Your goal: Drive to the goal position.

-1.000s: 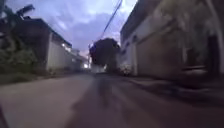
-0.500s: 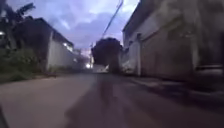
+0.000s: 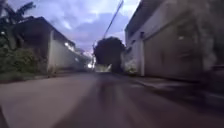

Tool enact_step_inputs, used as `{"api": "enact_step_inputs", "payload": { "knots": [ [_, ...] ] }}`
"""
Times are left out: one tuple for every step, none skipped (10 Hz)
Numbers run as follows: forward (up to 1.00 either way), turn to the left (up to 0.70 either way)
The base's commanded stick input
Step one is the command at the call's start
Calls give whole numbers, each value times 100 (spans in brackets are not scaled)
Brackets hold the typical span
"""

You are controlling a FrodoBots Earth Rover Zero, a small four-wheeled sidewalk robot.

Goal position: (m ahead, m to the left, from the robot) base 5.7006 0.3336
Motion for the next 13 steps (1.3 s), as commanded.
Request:
{"api": "enact_step_inputs", "payload": {
  "knots": [
    [70, 0],
    [70, 0],
    [70, 0],
    [70, 0],
    [70, 0],
    [70, 0],
    [70, 0],
    [70, 0],
    [70, 0],
    [70, 0],
    [70, 0],
    [70, 0],
    [70, 0]
  ]
}}
